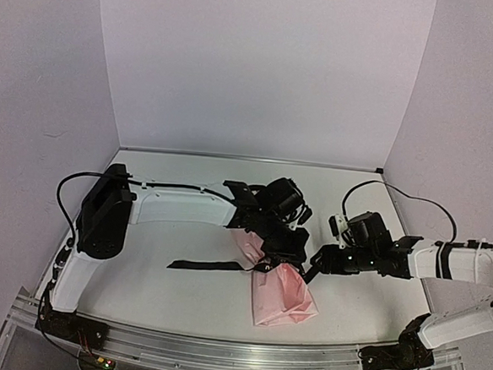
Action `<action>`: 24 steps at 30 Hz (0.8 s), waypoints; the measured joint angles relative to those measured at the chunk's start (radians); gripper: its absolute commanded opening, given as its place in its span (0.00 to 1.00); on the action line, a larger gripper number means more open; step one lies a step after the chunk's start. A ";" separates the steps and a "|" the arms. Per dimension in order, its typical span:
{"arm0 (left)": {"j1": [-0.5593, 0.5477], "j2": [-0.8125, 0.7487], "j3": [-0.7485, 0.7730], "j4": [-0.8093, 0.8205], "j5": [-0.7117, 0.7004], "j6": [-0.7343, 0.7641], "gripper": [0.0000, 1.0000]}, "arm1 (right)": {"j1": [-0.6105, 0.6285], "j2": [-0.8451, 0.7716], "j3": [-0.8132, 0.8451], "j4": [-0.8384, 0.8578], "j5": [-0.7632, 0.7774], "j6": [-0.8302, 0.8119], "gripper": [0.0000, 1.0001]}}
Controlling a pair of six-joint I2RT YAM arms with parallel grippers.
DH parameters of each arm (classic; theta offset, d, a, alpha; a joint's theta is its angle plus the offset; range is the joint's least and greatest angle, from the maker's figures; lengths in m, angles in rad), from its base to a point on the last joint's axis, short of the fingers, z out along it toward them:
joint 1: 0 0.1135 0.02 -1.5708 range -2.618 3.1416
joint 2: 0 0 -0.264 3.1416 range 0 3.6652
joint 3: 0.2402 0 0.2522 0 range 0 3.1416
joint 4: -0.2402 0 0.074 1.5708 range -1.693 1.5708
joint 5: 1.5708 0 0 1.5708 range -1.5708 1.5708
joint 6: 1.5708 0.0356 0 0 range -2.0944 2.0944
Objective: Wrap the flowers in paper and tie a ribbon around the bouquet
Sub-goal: Cross the ribbon over the folded bouquet.
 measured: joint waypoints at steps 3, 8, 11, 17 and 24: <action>-0.001 -0.001 0.023 -0.051 -0.048 0.051 0.00 | 0.000 0.000 0.007 0.000 -0.007 -0.006 0.44; 0.000 -0.003 0.023 -0.090 -0.078 0.107 0.00 | 0.000 0.000 0.020 0.000 -0.021 -0.006 0.43; 0.003 -0.004 0.030 -0.108 -0.083 0.139 0.00 | 0.000 0.001 0.025 0.001 -0.032 -0.006 0.43; 0.035 -0.004 0.110 -0.149 -0.034 0.187 0.00 | 0.000 0.003 0.026 0.006 -0.061 -0.007 0.43; 0.118 -0.004 0.130 -0.150 0.065 0.213 0.00 | 0.000 0.010 0.040 0.008 -0.074 -0.016 0.43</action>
